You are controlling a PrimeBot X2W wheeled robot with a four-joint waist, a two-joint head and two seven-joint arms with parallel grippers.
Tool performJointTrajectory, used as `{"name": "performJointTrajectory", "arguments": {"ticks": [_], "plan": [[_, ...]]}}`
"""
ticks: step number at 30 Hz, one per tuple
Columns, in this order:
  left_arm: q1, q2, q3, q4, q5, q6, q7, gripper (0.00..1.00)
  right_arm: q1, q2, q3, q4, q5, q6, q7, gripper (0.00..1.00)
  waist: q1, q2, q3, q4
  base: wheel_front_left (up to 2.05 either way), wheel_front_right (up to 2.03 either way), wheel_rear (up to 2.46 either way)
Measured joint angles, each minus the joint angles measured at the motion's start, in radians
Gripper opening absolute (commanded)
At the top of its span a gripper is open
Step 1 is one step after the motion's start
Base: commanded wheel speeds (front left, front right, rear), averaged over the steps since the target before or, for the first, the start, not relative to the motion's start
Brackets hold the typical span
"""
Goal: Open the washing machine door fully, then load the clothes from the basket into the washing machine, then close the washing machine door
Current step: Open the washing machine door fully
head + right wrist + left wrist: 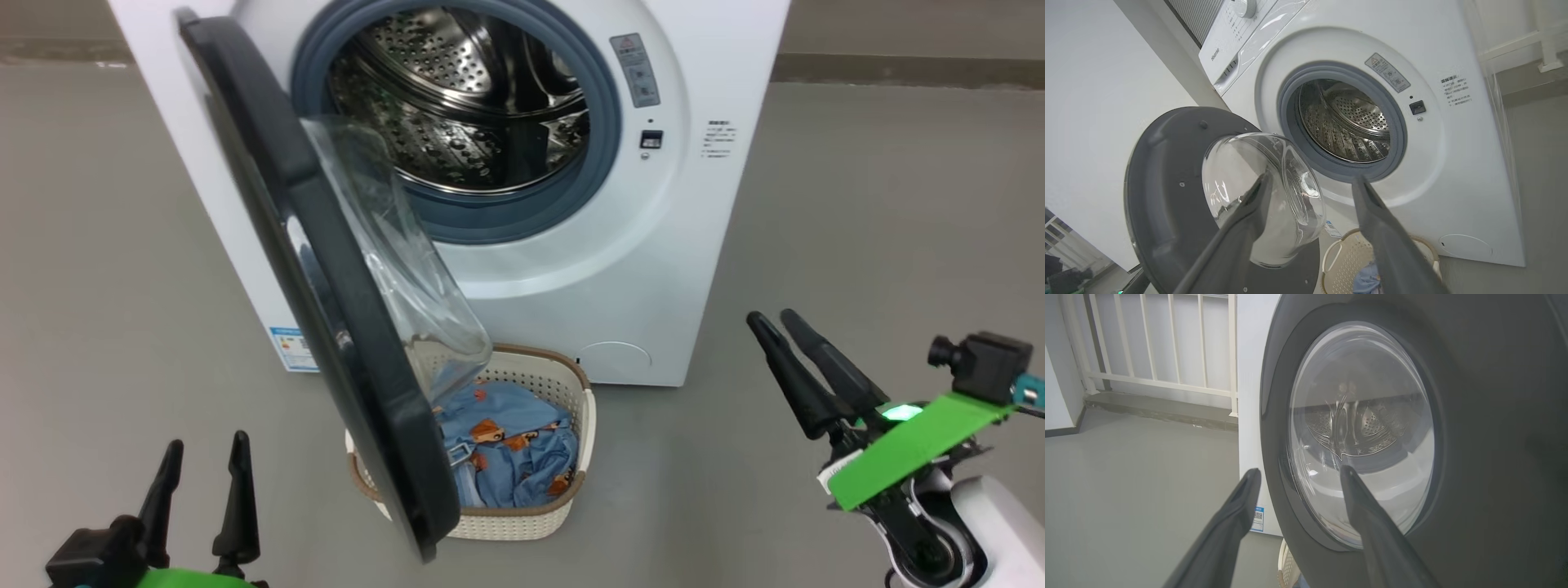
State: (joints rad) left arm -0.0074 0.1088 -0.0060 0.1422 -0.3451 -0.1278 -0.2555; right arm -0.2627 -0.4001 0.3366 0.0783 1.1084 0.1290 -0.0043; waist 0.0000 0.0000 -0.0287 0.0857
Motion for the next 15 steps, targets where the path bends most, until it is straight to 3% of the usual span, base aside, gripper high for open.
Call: {"name": "performJointTrajectory", "arguments": {"ticks": [7,15], "plan": [[0.014,-0.016,0.014,-0.022,0.007,0.0,0.0,1.0,0.086,0.001,-0.032,0.043,-0.127,0.0,-0.178,1.0,0.0,0.0,0.003,-0.037,0.0,0.0,0.0],[0.03,-0.02,0.02,-0.033,0.015,0.0,0.0,1.0,0.145,0.043,-0.11,0.127,-0.302,0.0,-0.237,1.0,0.0,0.0,0.005,-0.051,0.0,0.0,0.0]]}}
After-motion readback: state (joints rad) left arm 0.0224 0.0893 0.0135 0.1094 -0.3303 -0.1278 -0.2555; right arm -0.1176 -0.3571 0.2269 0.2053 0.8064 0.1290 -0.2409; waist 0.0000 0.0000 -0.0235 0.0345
